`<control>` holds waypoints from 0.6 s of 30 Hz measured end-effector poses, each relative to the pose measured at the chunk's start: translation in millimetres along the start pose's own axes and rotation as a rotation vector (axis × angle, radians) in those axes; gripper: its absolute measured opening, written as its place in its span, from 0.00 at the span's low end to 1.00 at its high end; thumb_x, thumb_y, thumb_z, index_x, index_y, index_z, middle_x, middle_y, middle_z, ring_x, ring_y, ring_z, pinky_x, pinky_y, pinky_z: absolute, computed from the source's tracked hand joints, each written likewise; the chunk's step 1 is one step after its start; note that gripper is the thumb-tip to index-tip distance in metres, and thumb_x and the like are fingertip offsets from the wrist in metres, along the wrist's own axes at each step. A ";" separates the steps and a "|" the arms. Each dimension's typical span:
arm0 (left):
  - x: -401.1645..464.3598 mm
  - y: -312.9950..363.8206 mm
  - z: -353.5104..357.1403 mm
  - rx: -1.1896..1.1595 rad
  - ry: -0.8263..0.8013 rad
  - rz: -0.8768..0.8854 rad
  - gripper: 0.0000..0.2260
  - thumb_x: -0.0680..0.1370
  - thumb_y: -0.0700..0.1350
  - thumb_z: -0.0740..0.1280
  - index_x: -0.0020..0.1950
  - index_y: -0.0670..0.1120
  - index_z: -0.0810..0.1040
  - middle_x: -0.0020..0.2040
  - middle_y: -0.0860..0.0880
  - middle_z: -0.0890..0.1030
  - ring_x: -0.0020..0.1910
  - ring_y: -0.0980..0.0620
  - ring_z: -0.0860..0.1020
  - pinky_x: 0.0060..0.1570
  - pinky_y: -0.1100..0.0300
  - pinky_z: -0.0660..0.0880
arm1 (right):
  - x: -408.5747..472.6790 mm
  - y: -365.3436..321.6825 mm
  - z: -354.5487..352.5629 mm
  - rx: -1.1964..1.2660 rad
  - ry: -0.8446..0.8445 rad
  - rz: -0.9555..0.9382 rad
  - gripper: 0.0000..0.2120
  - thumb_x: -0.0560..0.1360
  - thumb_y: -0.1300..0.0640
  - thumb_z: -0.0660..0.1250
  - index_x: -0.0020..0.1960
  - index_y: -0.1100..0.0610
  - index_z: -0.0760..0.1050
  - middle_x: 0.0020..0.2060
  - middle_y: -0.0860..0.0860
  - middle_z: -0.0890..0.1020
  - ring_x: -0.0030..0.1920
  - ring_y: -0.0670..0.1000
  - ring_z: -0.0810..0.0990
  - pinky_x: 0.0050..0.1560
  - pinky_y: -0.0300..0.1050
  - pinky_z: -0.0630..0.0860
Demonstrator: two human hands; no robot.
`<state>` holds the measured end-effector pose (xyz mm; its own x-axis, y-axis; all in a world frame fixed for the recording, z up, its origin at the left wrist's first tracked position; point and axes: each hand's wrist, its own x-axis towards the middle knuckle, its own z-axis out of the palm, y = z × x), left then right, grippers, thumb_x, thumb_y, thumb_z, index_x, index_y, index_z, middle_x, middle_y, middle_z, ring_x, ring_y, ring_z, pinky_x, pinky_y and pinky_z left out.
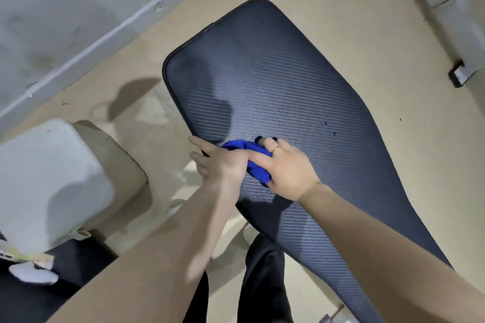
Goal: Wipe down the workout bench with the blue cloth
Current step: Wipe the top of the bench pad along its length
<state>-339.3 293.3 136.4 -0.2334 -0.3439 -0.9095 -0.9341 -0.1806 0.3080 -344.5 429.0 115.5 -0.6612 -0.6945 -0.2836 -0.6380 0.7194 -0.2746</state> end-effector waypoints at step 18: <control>-29.7 12.8 102.4 0.163 0.237 -0.046 0.56 0.68 0.52 0.74 0.75 0.49 0.30 0.76 0.39 0.32 0.77 0.45 0.37 0.75 0.47 0.42 | 40.0 109.7 -37.5 0.078 0.225 0.512 0.20 0.71 0.60 0.63 0.61 0.46 0.72 0.55 0.57 0.72 0.52 0.62 0.71 0.44 0.51 0.72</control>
<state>-372.0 395.5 138.8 -0.1382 -0.5477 -0.8252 -0.9778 -0.0572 0.2017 -455.8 480.2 108.4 -0.9520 -0.2335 -0.1979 -0.1883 0.9565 -0.2230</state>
